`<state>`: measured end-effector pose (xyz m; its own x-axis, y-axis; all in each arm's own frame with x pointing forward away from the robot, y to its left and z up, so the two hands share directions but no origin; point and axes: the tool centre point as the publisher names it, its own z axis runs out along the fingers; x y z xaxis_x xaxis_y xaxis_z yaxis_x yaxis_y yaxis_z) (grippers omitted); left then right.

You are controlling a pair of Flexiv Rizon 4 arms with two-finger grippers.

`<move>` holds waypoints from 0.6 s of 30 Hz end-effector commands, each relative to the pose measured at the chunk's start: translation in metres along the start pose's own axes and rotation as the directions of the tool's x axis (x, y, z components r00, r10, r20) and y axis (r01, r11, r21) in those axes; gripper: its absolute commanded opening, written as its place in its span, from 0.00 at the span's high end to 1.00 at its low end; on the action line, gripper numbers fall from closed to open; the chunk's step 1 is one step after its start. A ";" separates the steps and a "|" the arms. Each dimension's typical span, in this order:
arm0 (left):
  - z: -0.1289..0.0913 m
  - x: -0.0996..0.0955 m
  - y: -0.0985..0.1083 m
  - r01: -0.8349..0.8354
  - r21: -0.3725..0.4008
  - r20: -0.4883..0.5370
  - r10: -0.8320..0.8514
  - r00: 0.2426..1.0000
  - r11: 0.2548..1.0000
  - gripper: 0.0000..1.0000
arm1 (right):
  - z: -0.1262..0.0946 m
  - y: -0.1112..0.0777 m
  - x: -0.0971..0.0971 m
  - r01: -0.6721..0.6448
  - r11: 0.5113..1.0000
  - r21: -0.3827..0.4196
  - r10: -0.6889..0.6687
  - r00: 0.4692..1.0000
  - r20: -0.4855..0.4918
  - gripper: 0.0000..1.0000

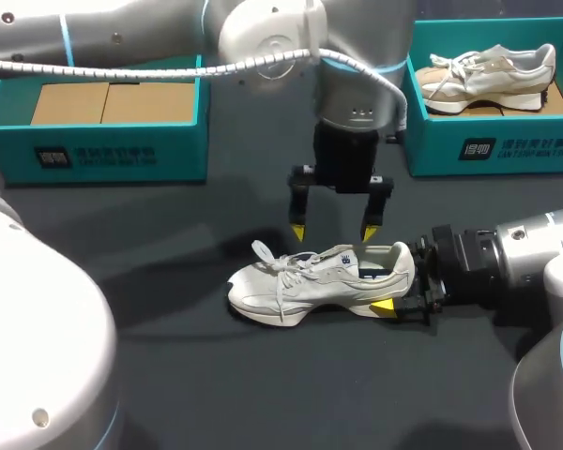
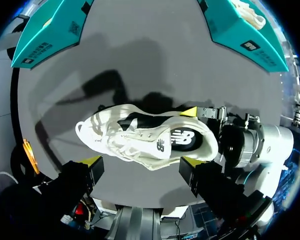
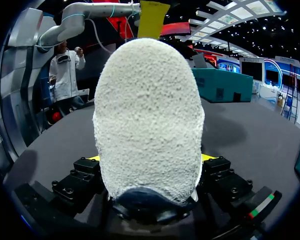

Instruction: Take the shoe out of the shoebox, open the shoe tongue, remove and reinsert the insole, then place the shoe into the shoebox

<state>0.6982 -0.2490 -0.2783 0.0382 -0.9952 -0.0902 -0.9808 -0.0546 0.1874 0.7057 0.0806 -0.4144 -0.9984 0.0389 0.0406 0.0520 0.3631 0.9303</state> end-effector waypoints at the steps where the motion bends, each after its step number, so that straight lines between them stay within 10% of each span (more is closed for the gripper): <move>1: -0.002 0.002 0.003 0.017 0.038 0.032 -0.018 0.999 0.999 0.00 | 0.000 0.000 0.001 0.000 1.000 0.003 0.000 1.000 0.002 1.00; 18: 0.003 0.011 0.008 -0.027 0.053 0.058 0.024 0.998 0.998 0.00 | 0.000 0.000 0.001 0.000 1.000 0.003 0.000 1.000 0.002 1.00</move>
<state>0.6939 -0.2532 -0.2775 0.0140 -0.9917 -0.1279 -0.9890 -0.0325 0.1444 0.7057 0.0805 -0.4144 -0.9984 0.0390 0.0406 0.0520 0.3632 0.9302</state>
